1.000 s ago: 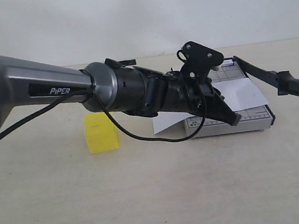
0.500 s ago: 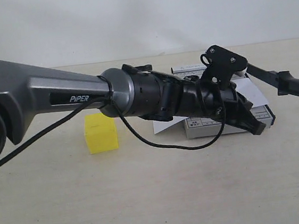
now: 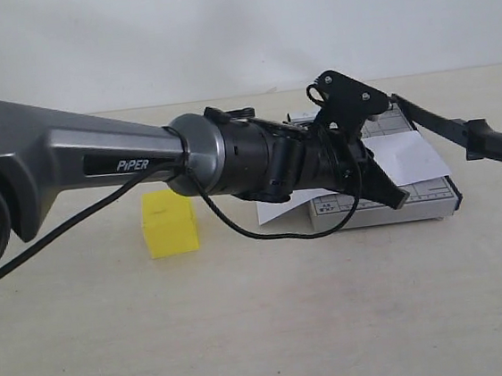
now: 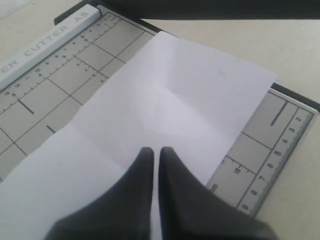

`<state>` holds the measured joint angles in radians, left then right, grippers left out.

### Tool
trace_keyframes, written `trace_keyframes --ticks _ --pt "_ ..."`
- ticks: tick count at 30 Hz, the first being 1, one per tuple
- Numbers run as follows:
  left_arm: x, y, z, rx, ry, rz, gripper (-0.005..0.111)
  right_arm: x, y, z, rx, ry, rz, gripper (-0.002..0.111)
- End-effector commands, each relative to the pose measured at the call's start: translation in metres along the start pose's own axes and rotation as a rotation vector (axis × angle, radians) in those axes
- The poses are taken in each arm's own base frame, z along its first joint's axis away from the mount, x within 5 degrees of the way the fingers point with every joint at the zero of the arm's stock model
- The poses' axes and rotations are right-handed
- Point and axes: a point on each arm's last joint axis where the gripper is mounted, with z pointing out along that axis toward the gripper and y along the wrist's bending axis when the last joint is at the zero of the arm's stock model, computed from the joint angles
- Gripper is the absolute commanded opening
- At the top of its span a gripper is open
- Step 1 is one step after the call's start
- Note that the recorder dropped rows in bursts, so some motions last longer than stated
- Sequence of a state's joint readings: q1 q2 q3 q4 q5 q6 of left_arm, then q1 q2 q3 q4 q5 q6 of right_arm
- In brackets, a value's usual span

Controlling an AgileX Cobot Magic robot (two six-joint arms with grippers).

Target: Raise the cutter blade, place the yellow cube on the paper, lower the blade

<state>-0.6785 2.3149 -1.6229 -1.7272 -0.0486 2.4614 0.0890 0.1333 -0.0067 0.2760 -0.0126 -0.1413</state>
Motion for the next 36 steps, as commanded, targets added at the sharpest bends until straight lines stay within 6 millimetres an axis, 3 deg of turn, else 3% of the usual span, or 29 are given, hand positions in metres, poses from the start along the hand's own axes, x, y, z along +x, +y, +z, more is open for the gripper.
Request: trace_keyframes --ticks 1,6,18,36 --pt "-0.008 0.004 -0.002 -0.016 -0.017 0.014 0.004 0.002 0.0 0.0 0.0 -0.003 0.001 0.0" --pt "-0.012 0.011 0.002 -0.053 -0.019 0.041 0.004 0.002 0.0 0.0 0.0 -0.003 0.001 0.0" --pt "0.005 0.0 0.017 -0.051 0.05 0.051 0.004 0.002 0.0 0.0 0.0 -0.003 0.001 0.0" --pt "0.006 -0.003 0.021 -0.04 0.039 0.059 0.004 0.002 0.0 0.0 0.0 -0.003 0.001 0.0"
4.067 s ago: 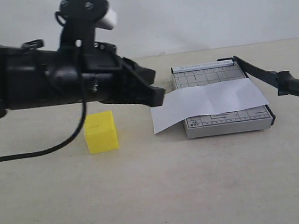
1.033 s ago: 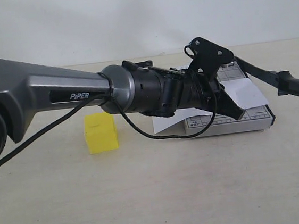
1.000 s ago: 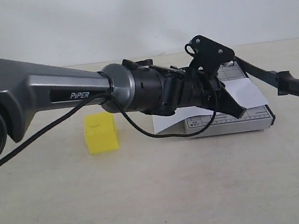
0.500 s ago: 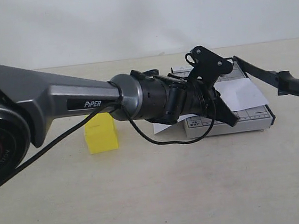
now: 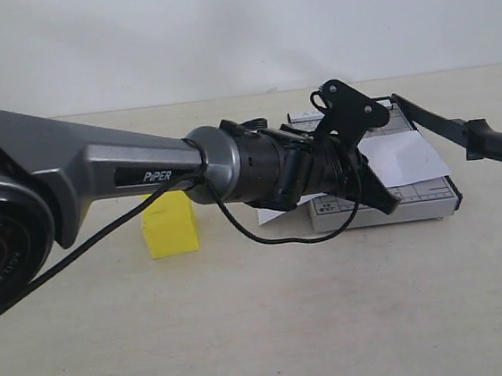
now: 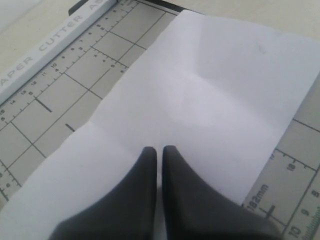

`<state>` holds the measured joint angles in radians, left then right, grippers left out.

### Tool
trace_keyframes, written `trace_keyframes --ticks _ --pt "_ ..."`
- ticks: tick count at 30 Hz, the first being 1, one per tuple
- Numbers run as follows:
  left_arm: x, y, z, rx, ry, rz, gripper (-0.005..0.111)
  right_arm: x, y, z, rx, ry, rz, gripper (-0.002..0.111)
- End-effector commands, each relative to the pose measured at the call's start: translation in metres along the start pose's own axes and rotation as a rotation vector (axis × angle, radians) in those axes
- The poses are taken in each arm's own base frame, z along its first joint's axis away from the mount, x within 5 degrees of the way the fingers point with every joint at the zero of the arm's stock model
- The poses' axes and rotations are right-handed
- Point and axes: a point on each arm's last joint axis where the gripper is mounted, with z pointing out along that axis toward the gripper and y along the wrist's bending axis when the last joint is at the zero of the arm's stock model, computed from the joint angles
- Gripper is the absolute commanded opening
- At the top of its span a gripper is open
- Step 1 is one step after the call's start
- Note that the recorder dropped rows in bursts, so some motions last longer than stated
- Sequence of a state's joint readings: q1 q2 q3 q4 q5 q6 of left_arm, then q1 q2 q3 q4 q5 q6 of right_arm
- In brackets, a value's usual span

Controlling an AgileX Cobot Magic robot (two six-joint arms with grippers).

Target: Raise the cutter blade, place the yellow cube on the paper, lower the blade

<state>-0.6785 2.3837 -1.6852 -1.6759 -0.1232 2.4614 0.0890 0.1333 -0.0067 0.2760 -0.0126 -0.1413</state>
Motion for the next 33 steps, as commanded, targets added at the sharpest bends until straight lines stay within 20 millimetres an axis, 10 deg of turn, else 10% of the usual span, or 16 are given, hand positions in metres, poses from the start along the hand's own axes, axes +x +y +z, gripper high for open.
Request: trace_keyframes --ticks 1,33 --pt "-0.004 -0.002 0.005 0.005 -0.02 0.007 0.004 0.002 0.0 0.0 0.0 -0.003 0.001 0.0" --pt "-0.013 -0.006 0.016 0.04 -0.097 -0.002 0.004 0.001 0.0 0.0 0.0 -0.005 0.001 0.0"
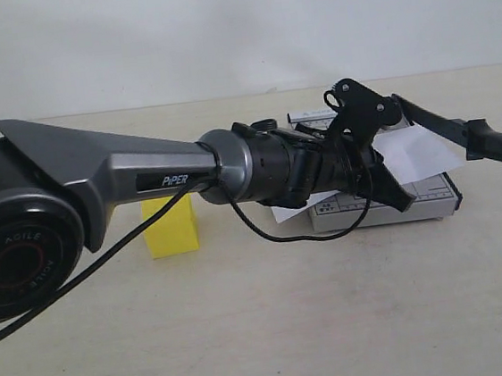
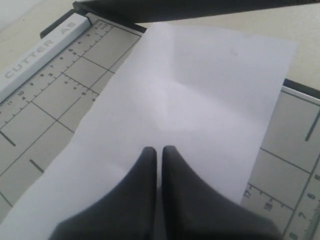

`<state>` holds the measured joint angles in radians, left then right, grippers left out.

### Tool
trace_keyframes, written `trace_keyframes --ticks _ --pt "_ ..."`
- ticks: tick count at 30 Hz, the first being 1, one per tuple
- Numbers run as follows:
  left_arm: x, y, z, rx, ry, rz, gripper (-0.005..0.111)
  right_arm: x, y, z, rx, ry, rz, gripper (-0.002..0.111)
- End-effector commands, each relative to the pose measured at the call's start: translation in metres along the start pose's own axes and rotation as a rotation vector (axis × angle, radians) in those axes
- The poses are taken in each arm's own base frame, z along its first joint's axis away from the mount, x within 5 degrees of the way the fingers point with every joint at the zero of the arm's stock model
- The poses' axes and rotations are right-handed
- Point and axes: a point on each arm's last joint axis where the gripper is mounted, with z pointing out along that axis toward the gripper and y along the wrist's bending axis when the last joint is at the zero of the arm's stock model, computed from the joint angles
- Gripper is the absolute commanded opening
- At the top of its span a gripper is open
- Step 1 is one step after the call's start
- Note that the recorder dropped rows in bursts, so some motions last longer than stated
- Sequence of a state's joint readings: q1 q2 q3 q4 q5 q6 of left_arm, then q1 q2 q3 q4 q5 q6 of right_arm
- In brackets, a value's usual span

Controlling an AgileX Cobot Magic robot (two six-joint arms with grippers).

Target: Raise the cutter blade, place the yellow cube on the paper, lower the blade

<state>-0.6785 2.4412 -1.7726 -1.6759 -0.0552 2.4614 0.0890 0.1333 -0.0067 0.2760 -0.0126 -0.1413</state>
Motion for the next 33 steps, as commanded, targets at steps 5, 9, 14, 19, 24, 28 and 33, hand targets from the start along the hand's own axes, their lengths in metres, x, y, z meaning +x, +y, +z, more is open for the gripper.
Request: trace_keyframes --ticks 5,9,14,19,24,28,33 --pt "-0.016 0.008 -0.009 -0.019 -0.037 0.009 0.004 0.001 0.0 0.0 0.0 -0.005 0.001 0.0" --pt "-0.025 0.026 -0.025 -0.1 -0.006 0.028 0.004 0.001 0.0 0.0 0.0 -0.005 0.001 0.0" --pt "-0.018 0.034 -0.034 -0.166 0.092 0.048 0.004 0.001 0.0 0.0 0.0 -0.005 0.001 0.0" --pt "-0.001 0.023 -0.032 -0.141 0.164 0.085 0.004 0.001 0.0 0.0 0.0 -0.005 0.0 0.0" --pt "0.009 0.013 -0.029 -0.113 0.194 0.089 0.004 0.001 0.0 0.0 0.0 -0.005 0.001 0.0" --pt "0.011 0.011 -0.027 -0.112 0.201 0.086 0.004 0.001 0.0 0.0 0.0 -0.005 0.001 0.0" --pt "0.012 0.01 -0.026 -0.109 0.204 0.087 0.004 0.001 0.0 0.0 0.0 -0.005 0.0 0.0"
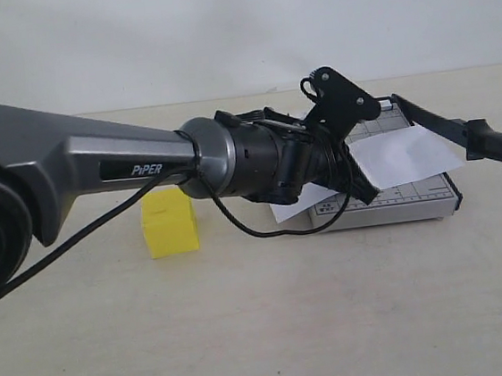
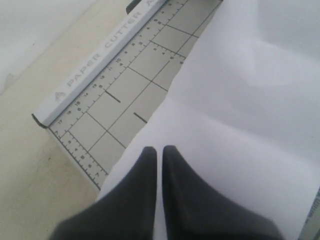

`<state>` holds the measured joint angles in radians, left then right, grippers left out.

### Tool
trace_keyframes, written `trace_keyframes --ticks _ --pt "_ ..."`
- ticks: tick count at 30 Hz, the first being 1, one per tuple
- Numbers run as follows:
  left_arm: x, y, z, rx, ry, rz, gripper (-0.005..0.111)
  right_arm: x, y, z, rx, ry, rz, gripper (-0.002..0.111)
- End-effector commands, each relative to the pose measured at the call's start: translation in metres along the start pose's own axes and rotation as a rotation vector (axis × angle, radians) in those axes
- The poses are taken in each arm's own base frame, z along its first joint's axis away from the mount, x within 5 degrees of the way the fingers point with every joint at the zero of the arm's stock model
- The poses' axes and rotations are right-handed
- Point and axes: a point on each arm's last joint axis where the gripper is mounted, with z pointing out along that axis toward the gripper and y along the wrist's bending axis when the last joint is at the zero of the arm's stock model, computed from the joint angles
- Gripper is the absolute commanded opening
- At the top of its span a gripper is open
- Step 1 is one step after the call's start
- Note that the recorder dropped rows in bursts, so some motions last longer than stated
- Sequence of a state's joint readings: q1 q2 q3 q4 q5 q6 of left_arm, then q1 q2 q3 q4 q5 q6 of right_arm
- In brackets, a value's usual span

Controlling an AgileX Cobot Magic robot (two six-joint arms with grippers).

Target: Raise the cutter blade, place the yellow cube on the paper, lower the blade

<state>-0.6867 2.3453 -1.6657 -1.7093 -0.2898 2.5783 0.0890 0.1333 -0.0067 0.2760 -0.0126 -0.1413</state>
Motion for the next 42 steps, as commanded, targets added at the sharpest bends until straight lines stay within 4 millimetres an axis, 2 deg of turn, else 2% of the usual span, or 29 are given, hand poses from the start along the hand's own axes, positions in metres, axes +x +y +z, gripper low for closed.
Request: trace_keyframes --ticks 1,11,22,33,38,42 --pt "0.002 -0.007 0.003 0.015 0.011 0.0 0.004 0.001 0.0 0.0 0.0 -0.005 0.0 0.0" --pt "0.011 -0.025 0.016 0.047 0.025 0.05 0.004 0.001 0.0 0.0 0.0 -0.005 0.0 0.0" --pt "0.005 -0.019 0.018 0.019 -0.011 0.131 0.004 0.001 0.0 0.0 0.0 -0.005 0.002 0.0" --pt "-0.005 -0.008 0.018 0.002 -0.06 0.093 0.004 0.001 0.0 0.0 0.0 -0.005 0.0 0.0" --pt "0.0 -0.004 0.018 -0.034 -0.008 0.092 0.004 0.001 0.0 0.0 0.0 -0.005 0.0 0.0" --pt "-0.001 0.008 0.01 -0.069 0.021 0.057 0.004 0.001 0.0 0.0 0.0 -0.005 0.0 0.0"
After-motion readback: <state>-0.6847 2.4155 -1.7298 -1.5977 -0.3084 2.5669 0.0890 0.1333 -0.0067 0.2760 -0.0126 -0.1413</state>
